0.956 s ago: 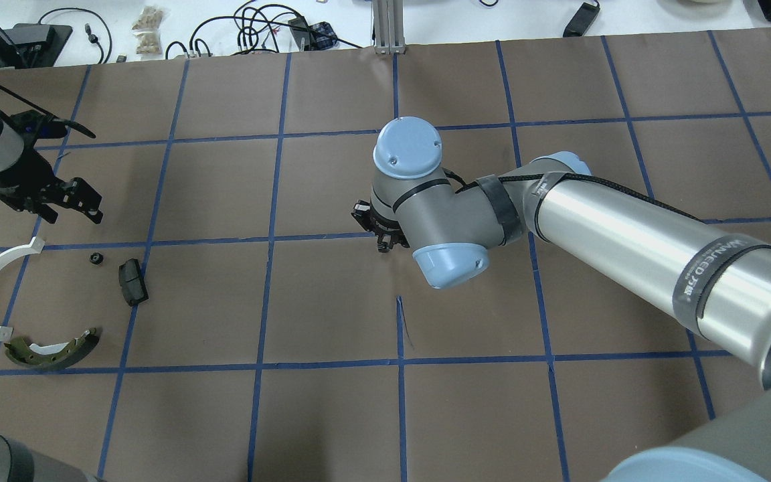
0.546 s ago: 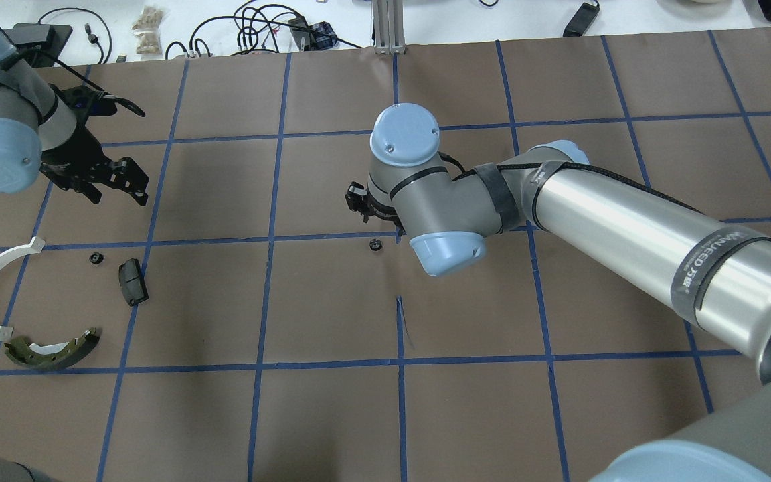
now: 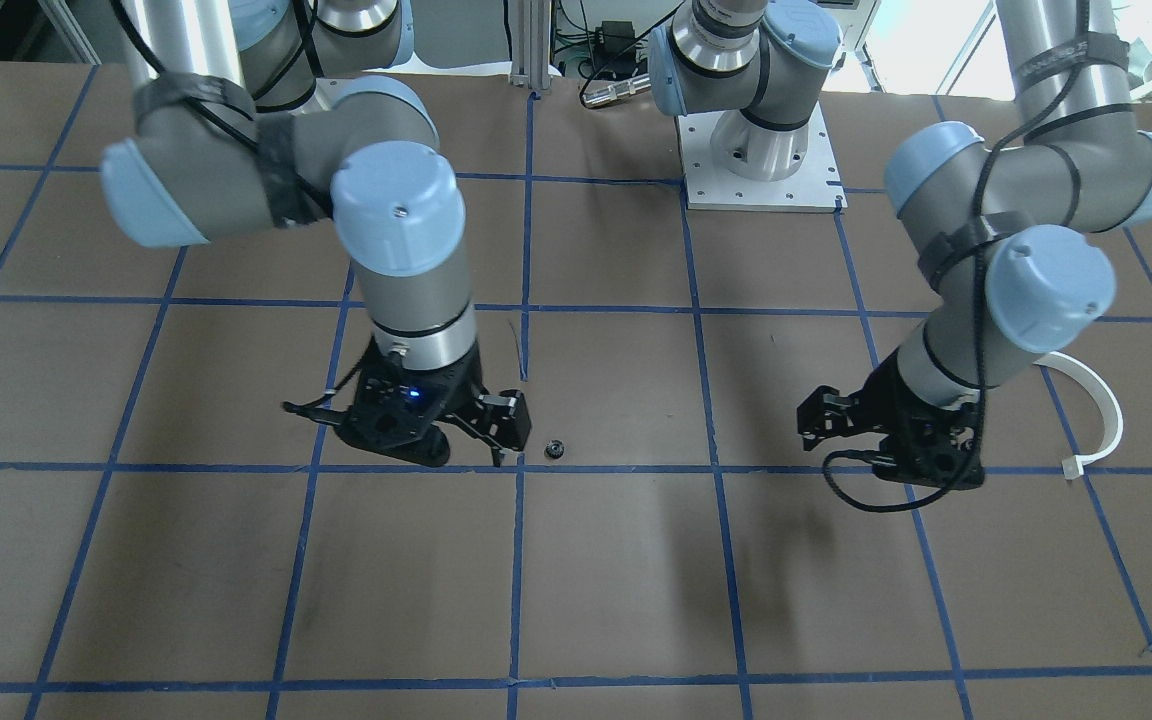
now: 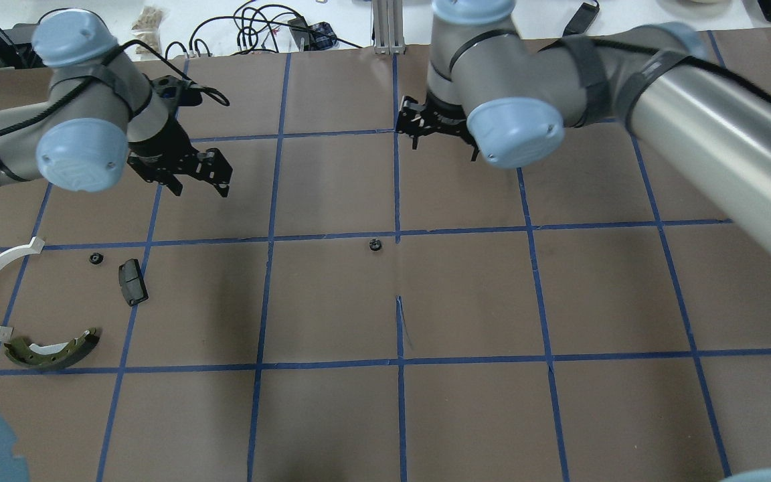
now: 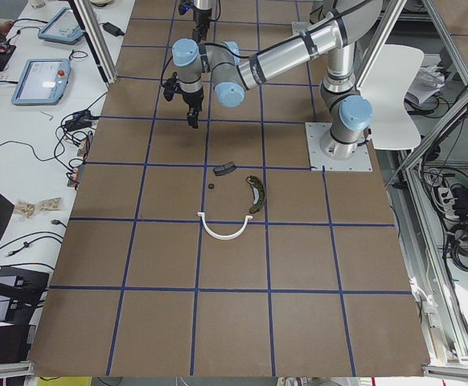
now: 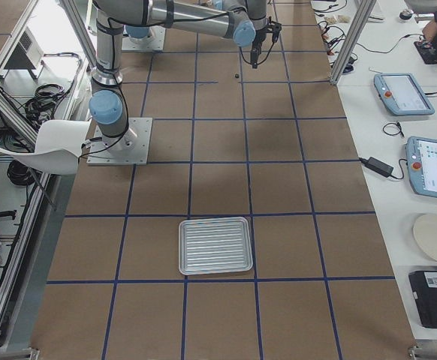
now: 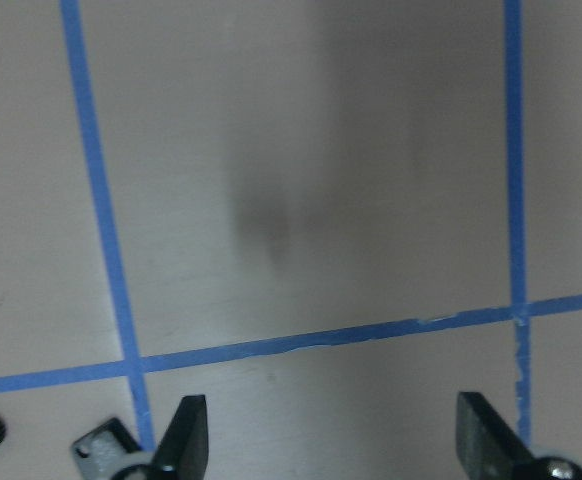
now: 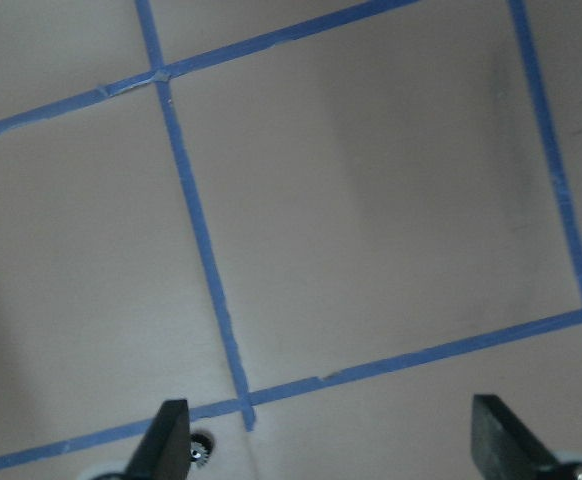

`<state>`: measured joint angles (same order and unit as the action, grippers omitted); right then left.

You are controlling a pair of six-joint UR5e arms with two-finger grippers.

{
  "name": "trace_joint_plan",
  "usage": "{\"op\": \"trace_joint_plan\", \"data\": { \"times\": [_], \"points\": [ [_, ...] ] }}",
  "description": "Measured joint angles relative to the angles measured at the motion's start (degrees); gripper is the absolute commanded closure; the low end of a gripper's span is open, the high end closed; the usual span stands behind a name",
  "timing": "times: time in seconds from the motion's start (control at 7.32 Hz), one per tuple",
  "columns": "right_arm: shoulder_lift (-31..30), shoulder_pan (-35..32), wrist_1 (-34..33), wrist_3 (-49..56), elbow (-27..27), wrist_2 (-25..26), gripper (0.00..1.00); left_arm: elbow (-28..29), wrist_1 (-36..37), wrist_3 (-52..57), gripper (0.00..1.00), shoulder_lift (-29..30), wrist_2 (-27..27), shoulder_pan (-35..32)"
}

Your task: Place bearing gear from tray to pile

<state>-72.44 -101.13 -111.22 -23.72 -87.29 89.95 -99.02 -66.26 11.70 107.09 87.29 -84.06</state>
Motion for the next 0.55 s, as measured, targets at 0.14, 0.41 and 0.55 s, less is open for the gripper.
{"op": "trace_joint_plan", "data": {
  "times": [0.14, 0.41, 0.55],
  "points": [
    [-4.24, 4.43, 6.31, 7.32, 0.45, -0.02, 0.0, 0.01, 0.61, -6.02, 0.12, 0.8, -0.07, -4.33],
    [-13.48, 10.31, 15.63, 16.9, 0.74, -0.17, 0.0, -0.04, 3.42, -15.15, 0.13, 3.09, -0.11, -11.43],
    [-17.53, 11.36, 18.55, 19.82, -0.32, -0.05, 0.0, -0.08, 6.15, -19.43, 0.13, 4.79, 0.14, -15.14]
  ]
}}
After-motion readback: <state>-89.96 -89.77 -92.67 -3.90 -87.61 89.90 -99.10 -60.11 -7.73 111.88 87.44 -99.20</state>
